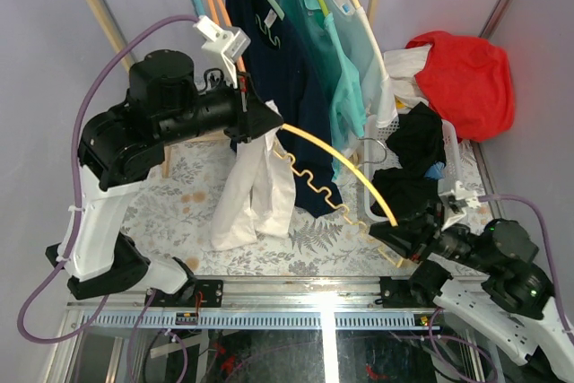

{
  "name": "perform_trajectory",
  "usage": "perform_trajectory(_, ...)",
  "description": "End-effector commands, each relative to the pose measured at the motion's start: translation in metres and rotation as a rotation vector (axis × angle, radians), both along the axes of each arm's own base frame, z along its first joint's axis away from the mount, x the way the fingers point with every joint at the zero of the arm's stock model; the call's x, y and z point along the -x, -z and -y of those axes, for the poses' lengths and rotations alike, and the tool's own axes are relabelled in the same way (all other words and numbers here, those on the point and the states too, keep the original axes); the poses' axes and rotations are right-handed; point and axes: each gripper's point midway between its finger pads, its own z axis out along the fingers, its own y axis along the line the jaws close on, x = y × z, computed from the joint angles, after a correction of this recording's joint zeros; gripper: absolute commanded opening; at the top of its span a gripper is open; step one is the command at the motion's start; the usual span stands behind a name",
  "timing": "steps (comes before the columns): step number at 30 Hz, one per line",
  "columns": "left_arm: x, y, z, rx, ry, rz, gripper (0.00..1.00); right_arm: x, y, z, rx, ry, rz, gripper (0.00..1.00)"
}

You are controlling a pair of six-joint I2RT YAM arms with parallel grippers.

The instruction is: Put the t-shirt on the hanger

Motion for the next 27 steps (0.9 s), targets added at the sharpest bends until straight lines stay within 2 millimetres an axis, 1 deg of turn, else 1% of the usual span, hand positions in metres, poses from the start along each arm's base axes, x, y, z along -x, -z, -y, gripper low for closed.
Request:
perform_trajectory(1, 0.030, -0.075, 0.030, 0.252, 0.234, 0.098, 0.00, 0.017, -0.081, 0.032, -0.050, 0.044, 0.271, 0.00)
perform_trajectory(3, 0.039, -0.089, 0.043, 0.314, 0.323, 0.095, 0.00, 0.025, -0.095, 0.051, -0.033, 0.080, 0.313, 0.00)
perform_trajectory(4, 0.043, -0.093, 0.048, 0.337, 0.365, 0.087, 0.00, 0.031, -0.104, 0.062, -0.034, 0.098, 0.332, 0.00)
perform_trajectory(6, 0.049, -0.095, 0.059, 0.370, 0.441, 0.066, 0.00, 0.044, -0.113, 0.080, -0.032, 0.112, 0.348, 0.00)
perform_trajectory(8, 0.051, -0.093, 0.064, 0.378, 0.483, 0.051, 0.00, 0.055, -0.115, 0.092, -0.030, 0.112, 0.342, 0.00)
perform_trajectory(9, 0.050, -0.090, 0.064, 0.373, 0.478, 0.045, 0.00, 0.059, -0.113, 0.094, -0.035, 0.104, 0.335, 0.00)
perform_trajectory(12, 0.044, -0.073, 0.060, 0.329, 0.421, 0.028, 0.00, 0.063, -0.099, 0.089, -0.026, 0.068, 0.285, 0.00)
perform_trajectory(15, 0.029, -0.047, 0.045, 0.224, 0.285, 0.004, 0.00, 0.064, -0.081, 0.077, -0.024, 0.017, 0.235, 0.00)
perform_trajectory(16, 0.025, -0.036, 0.037, 0.178, 0.235, -0.005, 0.00, 0.063, -0.073, 0.072, -0.017, 0.002, 0.214, 0.00)
perform_trajectory(19, 0.012, -0.003, 0.008, 0.047, 0.057, -0.041, 0.00, 0.064, -0.061, 0.067, -0.006, -0.027, 0.170, 0.00)
perform_trajectory(21, 0.010, 0.018, -0.011, -0.021, -0.028, -0.064, 0.00, 0.064, -0.053, 0.066, 0.007, -0.033, 0.141, 0.00)
perform_trajectory(24, 0.008, 0.046, -0.032, -0.116, -0.117, -0.102, 0.00, 0.056, -0.039, 0.064, 0.044, -0.004, 0.101, 0.00)
perform_trajectory(27, 0.006, 0.068, -0.046, -0.198, -0.176, -0.140, 0.00, 0.045, -0.025, 0.058, 0.081, 0.018, 0.073, 0.00)
